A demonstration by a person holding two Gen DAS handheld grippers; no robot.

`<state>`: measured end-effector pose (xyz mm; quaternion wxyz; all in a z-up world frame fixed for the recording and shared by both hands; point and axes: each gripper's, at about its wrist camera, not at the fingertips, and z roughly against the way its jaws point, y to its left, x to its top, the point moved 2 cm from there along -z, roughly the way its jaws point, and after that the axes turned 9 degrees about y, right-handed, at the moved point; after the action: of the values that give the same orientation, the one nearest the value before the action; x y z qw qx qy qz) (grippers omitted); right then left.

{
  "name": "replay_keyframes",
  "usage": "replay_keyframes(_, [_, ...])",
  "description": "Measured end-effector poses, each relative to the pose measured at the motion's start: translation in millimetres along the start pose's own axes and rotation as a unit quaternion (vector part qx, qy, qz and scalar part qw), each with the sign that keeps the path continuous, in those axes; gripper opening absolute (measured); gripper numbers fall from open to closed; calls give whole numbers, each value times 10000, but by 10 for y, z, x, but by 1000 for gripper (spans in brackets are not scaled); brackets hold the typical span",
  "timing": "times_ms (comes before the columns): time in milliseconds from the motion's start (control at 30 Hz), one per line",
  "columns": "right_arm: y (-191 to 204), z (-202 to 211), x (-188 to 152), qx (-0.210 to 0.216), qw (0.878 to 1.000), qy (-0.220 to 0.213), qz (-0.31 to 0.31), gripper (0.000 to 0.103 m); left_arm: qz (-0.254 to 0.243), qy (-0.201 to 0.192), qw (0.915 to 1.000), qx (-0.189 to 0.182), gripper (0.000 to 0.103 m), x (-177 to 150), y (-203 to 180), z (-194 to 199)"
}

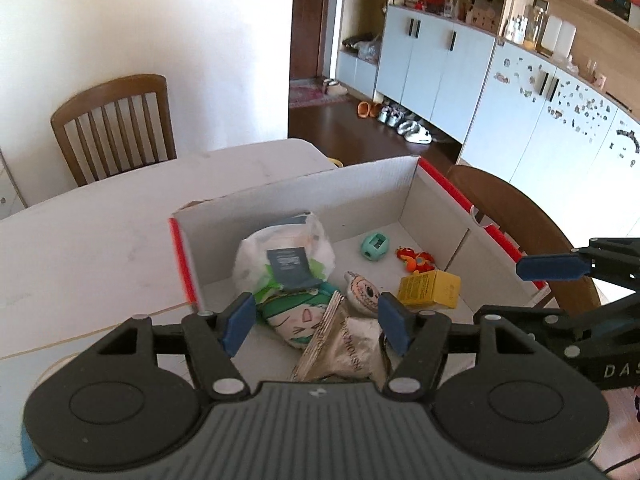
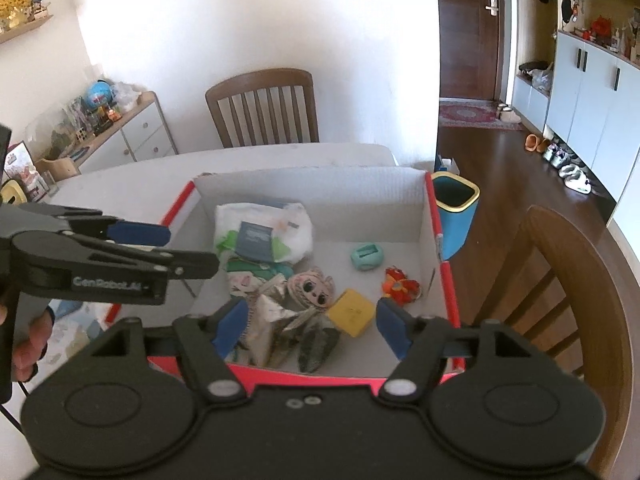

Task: Organize objects
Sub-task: 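Move both tools back over the remaining items on the table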

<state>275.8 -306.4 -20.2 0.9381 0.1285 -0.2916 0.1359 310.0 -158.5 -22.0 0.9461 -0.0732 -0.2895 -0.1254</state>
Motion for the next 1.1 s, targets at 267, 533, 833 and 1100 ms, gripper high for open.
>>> replay_keyframes(267, [376,109,-62,-81,9999,-134,43,79,-1,-97,9998,-179,76,-220,226,302])
replay_keyframes(533, [844,144,-166,-118,9997,-209,67,92,-83,-151,9996,-214,83,-464,522,537])
replay_keyframes(833, [1322,51,-279,-206,9997,-163,-31,100,-148,-90,9993,-319,87,-742,930,680])
replay_keyframes(1100, [1608,-38,-350,-307,9994,-161,-97,100,-156,-176,9994,-257,101,-915,1273,733])
